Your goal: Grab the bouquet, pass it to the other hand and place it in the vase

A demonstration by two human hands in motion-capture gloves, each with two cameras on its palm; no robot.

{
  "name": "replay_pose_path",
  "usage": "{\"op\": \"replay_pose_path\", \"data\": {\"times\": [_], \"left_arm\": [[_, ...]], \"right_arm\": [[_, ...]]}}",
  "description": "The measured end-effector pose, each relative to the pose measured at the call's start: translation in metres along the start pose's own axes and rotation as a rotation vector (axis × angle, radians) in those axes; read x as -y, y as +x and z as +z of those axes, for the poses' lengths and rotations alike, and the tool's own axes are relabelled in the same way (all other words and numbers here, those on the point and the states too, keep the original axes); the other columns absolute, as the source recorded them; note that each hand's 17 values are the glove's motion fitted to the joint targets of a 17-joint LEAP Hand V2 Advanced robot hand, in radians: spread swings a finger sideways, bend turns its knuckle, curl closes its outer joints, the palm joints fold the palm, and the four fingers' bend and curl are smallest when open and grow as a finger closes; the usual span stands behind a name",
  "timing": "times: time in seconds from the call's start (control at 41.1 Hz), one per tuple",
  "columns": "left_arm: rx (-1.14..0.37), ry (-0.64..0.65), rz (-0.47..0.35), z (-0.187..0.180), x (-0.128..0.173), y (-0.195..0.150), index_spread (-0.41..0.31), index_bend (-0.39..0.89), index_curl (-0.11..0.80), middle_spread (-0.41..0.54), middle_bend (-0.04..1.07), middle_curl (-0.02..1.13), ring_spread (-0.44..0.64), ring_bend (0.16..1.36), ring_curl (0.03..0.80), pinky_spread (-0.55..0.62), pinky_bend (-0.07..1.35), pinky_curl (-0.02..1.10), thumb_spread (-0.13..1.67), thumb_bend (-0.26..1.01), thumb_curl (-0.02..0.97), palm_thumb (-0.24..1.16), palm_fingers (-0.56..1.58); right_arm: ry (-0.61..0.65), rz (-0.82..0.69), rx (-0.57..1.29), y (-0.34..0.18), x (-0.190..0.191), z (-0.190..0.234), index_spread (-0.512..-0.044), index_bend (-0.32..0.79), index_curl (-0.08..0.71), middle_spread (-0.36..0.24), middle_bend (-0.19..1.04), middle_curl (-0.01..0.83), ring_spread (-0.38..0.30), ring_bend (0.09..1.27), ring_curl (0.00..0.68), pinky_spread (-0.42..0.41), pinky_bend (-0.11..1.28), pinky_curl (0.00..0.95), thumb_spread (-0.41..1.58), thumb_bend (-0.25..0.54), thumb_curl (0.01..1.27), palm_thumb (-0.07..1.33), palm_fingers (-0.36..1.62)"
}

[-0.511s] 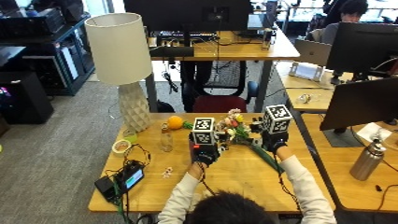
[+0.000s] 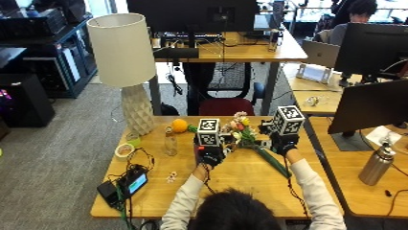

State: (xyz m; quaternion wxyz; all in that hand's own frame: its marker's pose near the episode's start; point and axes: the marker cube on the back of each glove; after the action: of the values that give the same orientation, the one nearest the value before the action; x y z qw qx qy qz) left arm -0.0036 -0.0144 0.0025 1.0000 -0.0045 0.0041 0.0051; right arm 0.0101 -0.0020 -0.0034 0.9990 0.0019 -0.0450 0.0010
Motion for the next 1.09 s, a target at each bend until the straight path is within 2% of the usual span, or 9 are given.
{"op": "replay_pose_path", "data": {"times": [0.146,0.389,0.438,0.56,0.633,0.705,0.754,0.876,1.095], "left_arm": [[0.026,0.002,0.005,-0.005,-0.001,0.002,-0.031,0.2,0.299,0.144,0.15,0.18,0.34,0.48,0.211,0.37,0.36,0.25,1.22,0.05,0.163,0.2,0.36],[0.026,-0.001,0.03,-0.006,-0.006,0.006,-0.015,0.16,0.313,0.151,0.17,0.21,0.34,0.5,0.235,0.38,0.38,0.28,1.25,0.01,0.19,0.19,0.33],[0.019,-0.002,0.037,-0.004,-0.006,0.006,-0.014,0.16,0.315,0.152,0.17,0.21,0.34,0.51,0.238,0.38,0.38,0.28,1.25,0.0,0.195,0.19,0.32],[0.015,-0.013,0.04,-0.001,-0.009,0.005,-0.012,0.16,0.32,0.154,0.17,0.22,0.34,0.51,0.246,0.38,0.38,0.29,1.26,-0.01,0.205,0.2,0.31],[0.01,-0.024,0.054,-0.002,-0.013,0.005,-0.011,0.16,0.324,0.155,0.17,0.23,0.34,0.52,0.249,0.38,0.38,0.3,1.26,-0.01,0.21,0.2,0.31],[0.007,-0.031,0.06,-0.001,-0.016,0.004,-0.011,0.17,0.329,0.155,0.17,0.23,0.34,0.52,0.252,0.38,0.38,0.3,1.26,-0.01,0.214,0.2,0.31],[0.004,-0.034,0.058,0.002,-0.015,0.003,-0.011,0.17,0.333,0.156,0.17,0.24,0.34,0.52,0.254,0.38,0.38,0.31,1.26,-0.01,0.217,0.2,0.31],[0.0,-0.05,0.066,0.009,-0.017,0.0,-0.013,0.17,0.341,0.156,0.16,0.24,0.34,0.52,0.257,0.38,0.38,0.31,1.26,-0.01,0.222,0.2,0.31],[-0.009,-0.04,0.084,0.015,-0.017,0.0,-0.02,0.18,0.353,0.153,0.16,0.25,0.34,0.51,0.262,0.39,0.37,0.32,1.26,-0.01,0.235,0.2,0.31]], "right_arm": [[-0.008,0.03,0.006,0.002,0.0,-0.003,-0.373,0.1,0.158,-0.03,0.29,0.26,0.158,0.36,0.203,0.287,0.51,0.276,1.1,0.087,0.2,0.43,0.34],[-0.04,0.154,-0.001,0.032,0.033,-0.006,-0.307,0.08,0.148,0.027,0.25,0.287,0.18,0.46,0.251,0.304,0.63,0.323,1.09,0.023,0.23,0.45,0.43],[-0.065,0.199,0.005,0.045,0.045,0.001,-0.283,0.05,0.14,0.031,0.22,0.284,0.175,0.53,0.278,0.305,0.68,0.343,1.07,0.014,0.24,0.46,0.47],[-0.13,0.322,0.025,0.083,0.075,0.031,-0.261,0.05,0.13,0.038,0.2,0.295,0.165,0.58,0.302,0.299,0.71,0.358,1.06,-0.009,0.26,0.48,0.48],[-0.146,0.391,0.049,0.102,0.086,0.049,-0.242,0.0,0.102,0.041,0.26,0.319,0.161,0.6,0.312,0.295,0.73,0.364,1.05,-0.016,0.26,0.49,0.47],[-0.162,0.445,0.087,0.119,0.094,0.07,-0.231,0.01,0.09,0.048,0.25,0.326,0.158,0.62,0.325,0.294,0.76,0.375,1.05,-0.02,0.27,0.49,0.45],[-0.199,0.472,0.113,0.12,0.087,0.078,-0.218,0.0,0.078,0.067,0.25,0.329,0.16,0.64,0.331,0.292,0.8,0.385,1.05,-0.022,0.27,0.49,0.43],[-0.363,0.532,0.174,0.088,0.03,0.076,-0.199,0.01,0.057,0.086,0.26,0.341,0.167,0.66,0.339,0.29,0.84,0.393,1.04,-0.024,0.28,0.5,0.4],[-0.407,0.597,0.161,0.107,0.023,0.133,-0.182,0.04,0.053,0.1,0.28,0.358,0.169,0.67,0.341,0.284,0.87,0.392,1.03,-0.025,0.29,0.5,0.38]]}}
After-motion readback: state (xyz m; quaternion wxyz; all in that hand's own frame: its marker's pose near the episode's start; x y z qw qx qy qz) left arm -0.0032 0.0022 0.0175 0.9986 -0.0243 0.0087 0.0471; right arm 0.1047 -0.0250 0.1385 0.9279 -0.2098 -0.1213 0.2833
